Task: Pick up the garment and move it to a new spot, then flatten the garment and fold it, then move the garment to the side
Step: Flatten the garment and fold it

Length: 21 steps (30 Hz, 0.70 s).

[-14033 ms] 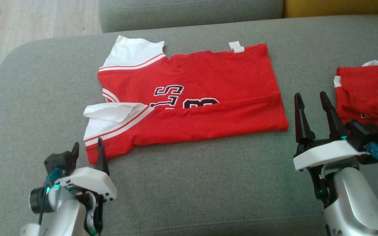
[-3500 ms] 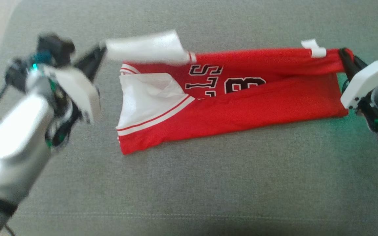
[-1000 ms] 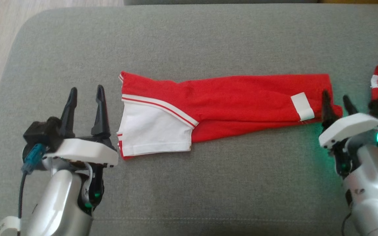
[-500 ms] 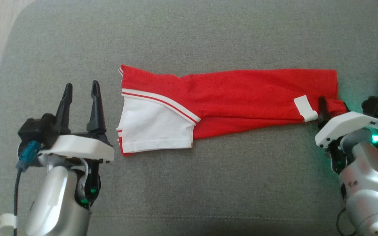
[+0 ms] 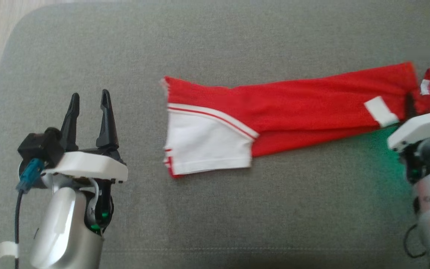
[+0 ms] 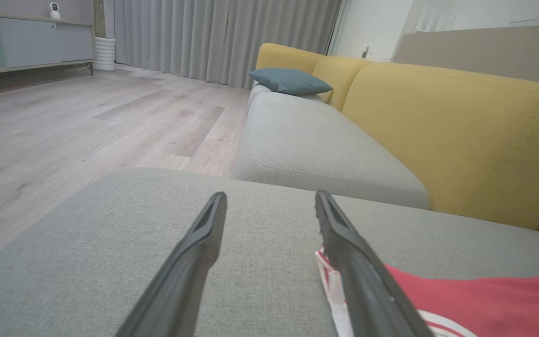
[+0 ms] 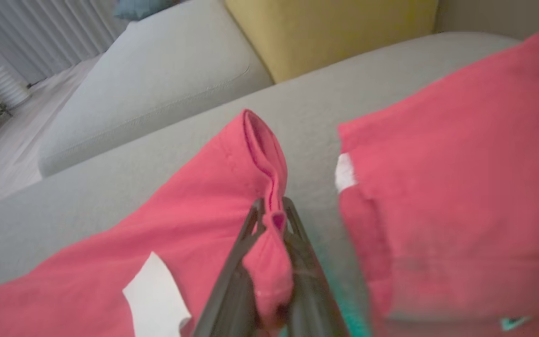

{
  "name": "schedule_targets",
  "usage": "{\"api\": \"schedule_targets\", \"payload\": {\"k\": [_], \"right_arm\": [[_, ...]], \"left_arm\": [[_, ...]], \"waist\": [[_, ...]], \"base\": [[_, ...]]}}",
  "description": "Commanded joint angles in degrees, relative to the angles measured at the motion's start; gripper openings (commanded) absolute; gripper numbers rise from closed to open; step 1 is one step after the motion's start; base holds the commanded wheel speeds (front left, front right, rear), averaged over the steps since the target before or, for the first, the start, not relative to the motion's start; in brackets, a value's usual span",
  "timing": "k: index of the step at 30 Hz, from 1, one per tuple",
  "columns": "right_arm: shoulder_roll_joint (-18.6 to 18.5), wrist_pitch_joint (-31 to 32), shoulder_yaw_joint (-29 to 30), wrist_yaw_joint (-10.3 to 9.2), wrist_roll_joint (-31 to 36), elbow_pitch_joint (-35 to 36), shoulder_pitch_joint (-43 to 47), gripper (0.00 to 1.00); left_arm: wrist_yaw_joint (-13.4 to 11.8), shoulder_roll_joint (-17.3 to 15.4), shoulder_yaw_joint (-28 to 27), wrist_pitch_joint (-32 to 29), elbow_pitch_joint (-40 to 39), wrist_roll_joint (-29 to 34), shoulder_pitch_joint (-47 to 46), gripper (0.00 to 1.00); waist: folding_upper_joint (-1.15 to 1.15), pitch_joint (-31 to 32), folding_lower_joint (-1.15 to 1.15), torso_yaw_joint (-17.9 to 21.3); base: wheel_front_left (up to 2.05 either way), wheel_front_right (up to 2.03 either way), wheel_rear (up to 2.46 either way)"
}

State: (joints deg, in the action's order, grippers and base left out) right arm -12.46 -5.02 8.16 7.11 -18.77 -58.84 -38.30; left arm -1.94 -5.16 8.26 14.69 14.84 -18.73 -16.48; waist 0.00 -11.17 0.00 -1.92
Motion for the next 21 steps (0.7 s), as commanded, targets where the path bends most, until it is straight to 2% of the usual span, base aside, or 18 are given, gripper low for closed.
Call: {"api": "schedule_targets", "payload": {"k": [1, 4, 7, 14, 21], "right_arm": [[-1.5, -0.4, 0.2, 0.37, 0.0, 2.4, -0.8, 0.00], [-2.4, -0.5, 2.8, 0.37, 0.5, 3.9, -0.9, 0.00], [-1.8, -0.1, 3.6, 0.37, 0.7, 5.5, -1.1, 0.00], [4.7, 4.7, 2.0, 0.37, -1.8, 15.0, 0.3, 0.00], [9.1, 11.5, -3.9, 0.37, -6.7, 28.5, 5.0, 0.00]], "left_arm": [[0.3, -0.6, -2.5, 0.3, -1.6, 0.6, -1.4, 1.00], [0.6, -0.4, -2.9, 0.3, -1.5, 0.9, -1.0, 1.00], [0.8, -0.3, -3.3, 0.3, -1.4, 1.1, -0.7, 1.00], [1.4, 0.3, -3.7, 0.3, -0.7, 1.5, 0.8, 1.00], [1.7, 0.8, -4.4, 0.3, -0.4, 1.5, 2.6, 1.00]], "waist": [[0.00, 0.6, 0.00, 0.3], [0.00, 1.5, 0.00, 0.5], [0.00, 2.1, 0.00, 0.7], [0.00, 5.0, 0.00, 0.7], [0.00, 8.4, 0.00, -0.7]], "base": [[0.00, 0.00, 0.00], [0.00, 0.00, 0.00], [0.00, 0.00, 0.00], [0.00, 0.00, 0.00], [0.00, 0.00, 0.00]]}}
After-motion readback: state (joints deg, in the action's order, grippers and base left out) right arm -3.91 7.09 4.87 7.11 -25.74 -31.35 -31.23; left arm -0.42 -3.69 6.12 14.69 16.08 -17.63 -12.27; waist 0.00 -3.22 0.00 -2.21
